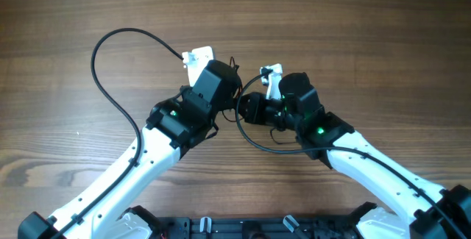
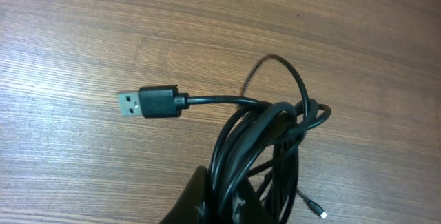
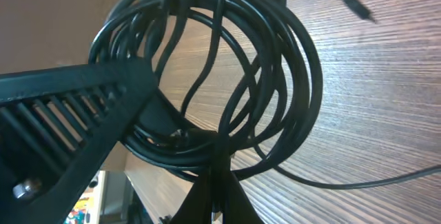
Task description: Untangle cables
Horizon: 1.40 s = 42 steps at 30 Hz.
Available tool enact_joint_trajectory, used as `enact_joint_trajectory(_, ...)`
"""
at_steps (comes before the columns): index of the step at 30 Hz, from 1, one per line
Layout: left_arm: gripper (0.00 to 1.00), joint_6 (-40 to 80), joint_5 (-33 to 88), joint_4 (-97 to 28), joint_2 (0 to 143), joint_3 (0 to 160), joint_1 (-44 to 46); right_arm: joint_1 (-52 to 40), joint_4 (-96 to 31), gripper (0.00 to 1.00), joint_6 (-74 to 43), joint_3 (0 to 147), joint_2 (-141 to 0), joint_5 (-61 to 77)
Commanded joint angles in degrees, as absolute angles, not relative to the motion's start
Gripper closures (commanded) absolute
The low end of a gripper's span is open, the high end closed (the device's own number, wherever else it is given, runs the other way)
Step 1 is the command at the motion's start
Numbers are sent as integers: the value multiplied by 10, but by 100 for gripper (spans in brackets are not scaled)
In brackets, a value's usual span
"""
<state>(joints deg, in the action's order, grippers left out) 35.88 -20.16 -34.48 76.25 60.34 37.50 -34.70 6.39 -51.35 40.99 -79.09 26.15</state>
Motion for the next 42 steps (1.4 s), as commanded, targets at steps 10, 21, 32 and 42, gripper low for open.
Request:
enact_joint_trajectory(10, 96, 332, -201, -362, 764, 610, 381, -289, 103, 95, -510, 414, -798, 258)
enact_joint_trajectory(21, 96, 413, -245, -347, 765, 610, 381, -305, 80, 22, -540, 413, -804, 345)
enact_joint_trajectory(32, 96, 440, -230, -359, 765, 610, 381, -348, 77, 87, -540, 413, -805, 232)
enact_joint_trajectory(42, 96, 417, -210, -381, 765, 610, 382, -348, 109, 96, -541, 413, -805, 220)
